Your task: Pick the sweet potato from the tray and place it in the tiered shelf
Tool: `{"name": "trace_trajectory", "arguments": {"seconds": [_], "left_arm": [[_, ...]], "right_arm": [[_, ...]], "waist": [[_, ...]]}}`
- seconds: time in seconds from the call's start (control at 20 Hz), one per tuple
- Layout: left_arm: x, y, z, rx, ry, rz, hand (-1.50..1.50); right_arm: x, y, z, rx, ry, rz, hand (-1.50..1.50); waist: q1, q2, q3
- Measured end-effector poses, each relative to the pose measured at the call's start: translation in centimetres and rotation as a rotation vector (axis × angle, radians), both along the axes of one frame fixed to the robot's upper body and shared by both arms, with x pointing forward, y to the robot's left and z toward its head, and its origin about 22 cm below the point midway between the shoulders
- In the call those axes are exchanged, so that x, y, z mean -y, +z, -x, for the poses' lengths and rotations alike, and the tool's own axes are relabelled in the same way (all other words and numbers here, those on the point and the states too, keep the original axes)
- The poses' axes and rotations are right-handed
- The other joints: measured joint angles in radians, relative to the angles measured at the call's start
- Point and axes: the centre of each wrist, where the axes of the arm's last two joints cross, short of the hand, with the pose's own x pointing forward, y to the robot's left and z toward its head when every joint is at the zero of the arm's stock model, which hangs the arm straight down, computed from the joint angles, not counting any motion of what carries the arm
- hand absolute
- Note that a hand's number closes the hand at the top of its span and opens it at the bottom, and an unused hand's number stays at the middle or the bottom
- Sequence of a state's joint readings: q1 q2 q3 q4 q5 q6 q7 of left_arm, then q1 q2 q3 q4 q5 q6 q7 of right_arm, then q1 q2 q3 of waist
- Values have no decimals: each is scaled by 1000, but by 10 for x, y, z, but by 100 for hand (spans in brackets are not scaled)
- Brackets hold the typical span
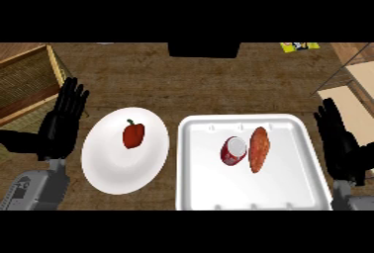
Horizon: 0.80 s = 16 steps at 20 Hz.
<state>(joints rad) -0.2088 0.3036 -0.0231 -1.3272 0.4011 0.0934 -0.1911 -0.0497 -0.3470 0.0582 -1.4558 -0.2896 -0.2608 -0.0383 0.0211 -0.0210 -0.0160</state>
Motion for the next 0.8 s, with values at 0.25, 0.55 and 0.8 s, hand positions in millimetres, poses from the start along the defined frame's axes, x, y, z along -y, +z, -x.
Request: {"name": "trace_trajectory", "arguments": {"seconds": [0.25,0.55,0.8], "left_arm": [[-26,-7,17,-100,37,-124,0],[-40,0,23,-129,31,-232,0],[-43,2,28,-178,4,-253,0]], "right_arm": [[-38,17,-30,94,-87,85,150],[-15,-14,-27,9,-491,354,-150],[-90,-41,-29,-4,-552,392,-150]], "waist": [[10,15,12],[5,25,17],[11,16,21]]}}
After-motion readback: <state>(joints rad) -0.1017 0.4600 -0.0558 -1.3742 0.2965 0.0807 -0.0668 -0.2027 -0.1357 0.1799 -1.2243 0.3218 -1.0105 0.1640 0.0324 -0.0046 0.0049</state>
